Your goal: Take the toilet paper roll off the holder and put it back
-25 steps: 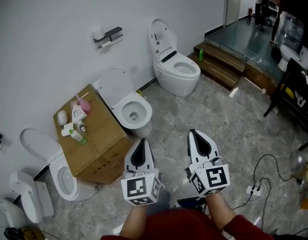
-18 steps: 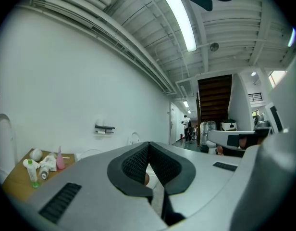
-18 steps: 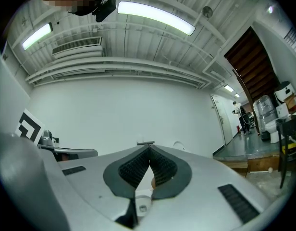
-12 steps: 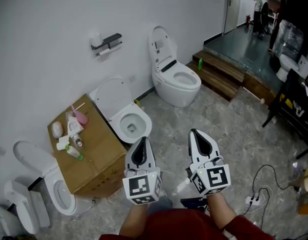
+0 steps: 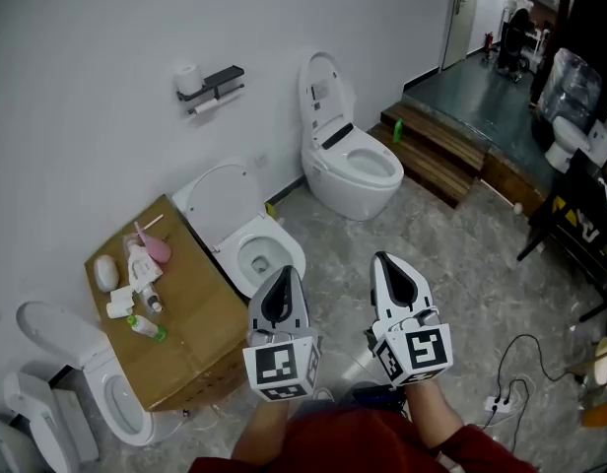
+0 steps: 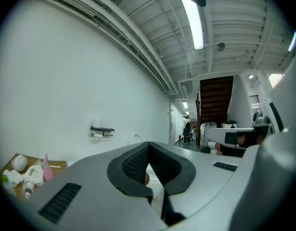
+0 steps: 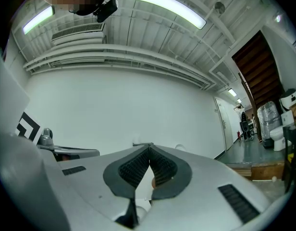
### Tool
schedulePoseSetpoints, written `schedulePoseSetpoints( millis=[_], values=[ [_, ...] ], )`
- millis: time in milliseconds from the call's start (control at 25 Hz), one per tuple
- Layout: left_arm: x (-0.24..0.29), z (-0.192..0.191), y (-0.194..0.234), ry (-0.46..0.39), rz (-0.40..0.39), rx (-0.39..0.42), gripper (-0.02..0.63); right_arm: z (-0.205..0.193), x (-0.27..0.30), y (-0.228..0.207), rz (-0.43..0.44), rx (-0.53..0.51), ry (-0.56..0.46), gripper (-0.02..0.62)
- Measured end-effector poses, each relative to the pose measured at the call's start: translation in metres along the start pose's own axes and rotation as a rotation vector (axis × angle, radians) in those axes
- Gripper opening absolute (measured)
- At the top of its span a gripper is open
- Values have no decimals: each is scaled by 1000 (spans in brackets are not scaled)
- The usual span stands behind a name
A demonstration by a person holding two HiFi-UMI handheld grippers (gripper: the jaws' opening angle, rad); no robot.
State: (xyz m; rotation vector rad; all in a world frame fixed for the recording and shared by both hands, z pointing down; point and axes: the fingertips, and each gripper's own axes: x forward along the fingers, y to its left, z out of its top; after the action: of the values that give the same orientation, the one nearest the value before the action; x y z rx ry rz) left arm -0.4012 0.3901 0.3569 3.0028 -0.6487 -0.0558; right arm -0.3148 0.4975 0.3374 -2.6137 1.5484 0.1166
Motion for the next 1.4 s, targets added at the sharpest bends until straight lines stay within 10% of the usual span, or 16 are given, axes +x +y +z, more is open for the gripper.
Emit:
schedulePoseSetpoints(
  millis=[1400],
  values=[
    [393, -18, -21, 33, 143, 74, 15, -44, 308, -273, 53, 81, 18, 18]
  ],
)
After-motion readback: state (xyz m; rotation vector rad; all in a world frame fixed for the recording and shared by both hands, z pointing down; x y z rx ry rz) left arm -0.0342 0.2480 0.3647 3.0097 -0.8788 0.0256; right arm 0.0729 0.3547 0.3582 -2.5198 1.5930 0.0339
